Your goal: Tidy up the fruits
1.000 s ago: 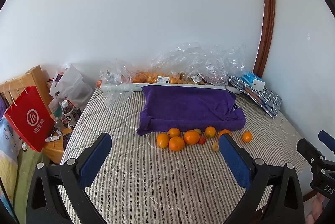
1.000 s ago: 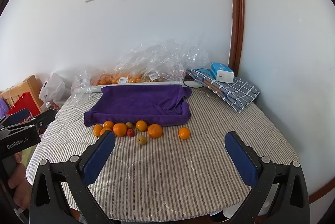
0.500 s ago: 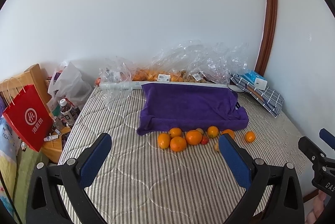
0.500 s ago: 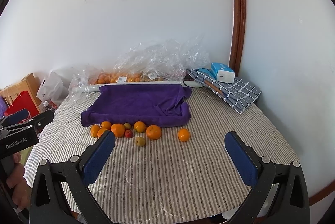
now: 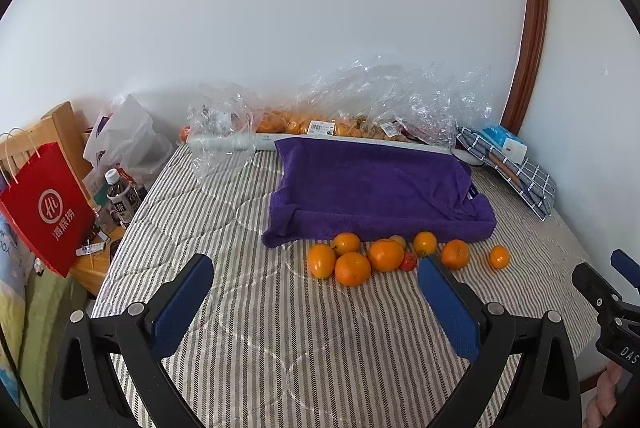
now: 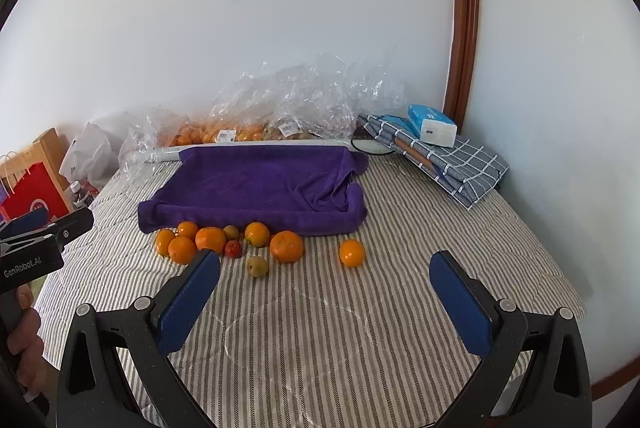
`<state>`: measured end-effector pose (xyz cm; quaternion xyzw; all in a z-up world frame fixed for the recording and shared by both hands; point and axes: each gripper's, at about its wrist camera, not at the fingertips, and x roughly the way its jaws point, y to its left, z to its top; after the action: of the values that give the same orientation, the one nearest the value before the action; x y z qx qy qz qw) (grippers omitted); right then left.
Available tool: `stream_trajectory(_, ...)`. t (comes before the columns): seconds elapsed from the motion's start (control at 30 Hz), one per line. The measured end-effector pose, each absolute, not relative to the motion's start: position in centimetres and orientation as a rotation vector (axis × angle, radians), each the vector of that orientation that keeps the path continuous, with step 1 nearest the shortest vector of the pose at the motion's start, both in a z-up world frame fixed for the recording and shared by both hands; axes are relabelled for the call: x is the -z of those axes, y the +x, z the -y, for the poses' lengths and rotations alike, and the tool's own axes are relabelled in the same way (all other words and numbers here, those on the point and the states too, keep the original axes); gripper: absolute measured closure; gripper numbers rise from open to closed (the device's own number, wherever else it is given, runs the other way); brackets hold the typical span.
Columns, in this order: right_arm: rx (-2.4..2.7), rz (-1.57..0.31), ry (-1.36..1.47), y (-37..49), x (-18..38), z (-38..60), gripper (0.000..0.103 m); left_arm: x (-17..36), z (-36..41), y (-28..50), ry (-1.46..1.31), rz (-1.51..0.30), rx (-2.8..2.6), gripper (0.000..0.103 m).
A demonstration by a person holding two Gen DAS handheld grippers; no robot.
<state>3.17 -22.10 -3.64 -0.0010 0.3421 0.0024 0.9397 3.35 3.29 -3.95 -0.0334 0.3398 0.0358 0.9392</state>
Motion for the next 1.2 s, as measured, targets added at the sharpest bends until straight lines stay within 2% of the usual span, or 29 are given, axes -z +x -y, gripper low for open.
stream_trajectory(0.5,0.008,-0.827,0.018,7.9,10.1,22.2,0.001,9.5,-5.0,7.4,-0.069,-0.787,-0.113,0.001)
stream_trajectory(0.67,0.006,-0.872,0.016,9.3,11.8,22.1,0.004,11.0,-6.0,8.6,-0.068,-0.815,-0.136,0.001)
stream_trajectory(0.83,0.000,-0.927,0.017,10.6,13.8,22.6,0.014,12.6,-7.3,9.8,-0.122,-0.875,-0.093,0.010)
stream_trajectory(0.93,-0.003,-0.952,0.033,11.3,14.8,23.2,0.026,13.4,-7.6,10.2,-0.131,-0.883,-0.075,0.011)
stream_trajectory(1.07,0.031,-0.939,0.045,12.3,16.1,24.3,0.035,14.1,-7.9,10.6,-0.128,-0.893,-0.069,0.011)
stream_trajectory(1.13,0.039,-0.945,0.065,12.9,16.7,24.9,0.046,14.4,-8.1,10.8,-0.137,-0.893,-0.066,0.011)
stream_trajectory(1.2,0.036,-0.953,0.094,13.6,17.2,25.6,0.050,14.7,-8.3,11.0,-0.154,-0.897,-0.058,0.011)
